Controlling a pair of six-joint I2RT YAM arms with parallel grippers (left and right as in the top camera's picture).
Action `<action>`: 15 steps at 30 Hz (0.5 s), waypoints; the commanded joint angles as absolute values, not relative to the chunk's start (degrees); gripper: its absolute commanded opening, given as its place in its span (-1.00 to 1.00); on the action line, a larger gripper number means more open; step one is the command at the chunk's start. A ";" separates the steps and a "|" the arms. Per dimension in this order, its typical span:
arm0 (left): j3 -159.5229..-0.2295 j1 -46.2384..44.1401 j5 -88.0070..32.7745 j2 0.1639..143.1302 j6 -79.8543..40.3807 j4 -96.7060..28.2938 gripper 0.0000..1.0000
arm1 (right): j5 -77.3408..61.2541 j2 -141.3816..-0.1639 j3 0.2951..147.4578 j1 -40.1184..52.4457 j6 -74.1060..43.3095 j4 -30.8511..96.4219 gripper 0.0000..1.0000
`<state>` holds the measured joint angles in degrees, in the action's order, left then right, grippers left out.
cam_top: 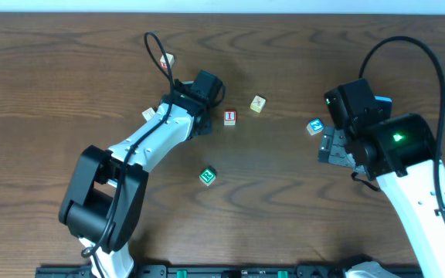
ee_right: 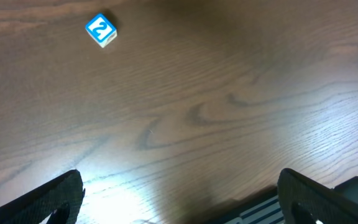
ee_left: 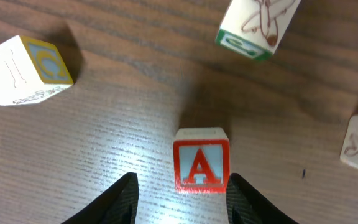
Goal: Spell out Ai2
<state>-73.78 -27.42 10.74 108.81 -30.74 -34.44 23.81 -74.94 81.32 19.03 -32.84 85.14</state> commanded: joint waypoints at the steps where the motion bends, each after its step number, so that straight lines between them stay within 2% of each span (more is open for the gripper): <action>1: -73.63 -27.29 11.55 109.51 -33.08 -33.91 -0.03 | 24.64 -74.89 81.52 18.65 -32.67 85.62 0.98; 5: -73.65 -27.29 10.41 110.50 -33.47 -33.36 0.17 | 24.67 -74.89 81.52 18.65 -32.49 85.52 0.98; 7: -73.65 -27.29 9.13 111.63 -33.47 -33.41 0.18 | 24.69 -74.89 81.54 18.65 -32.49 85.52 0.99; 11: -73.63 -27.29 8.25 113.73 -33.47 -32.80 0.06 | 25.08 -74.89 81.52 18.65 -32.49 85.60 0.99; 15: -73.65 -27.29 8.25 114.08 -33.45 -31.24 -0.25 | 25.34 -74.89 81.52 18.65 -32.47 85.62 0.98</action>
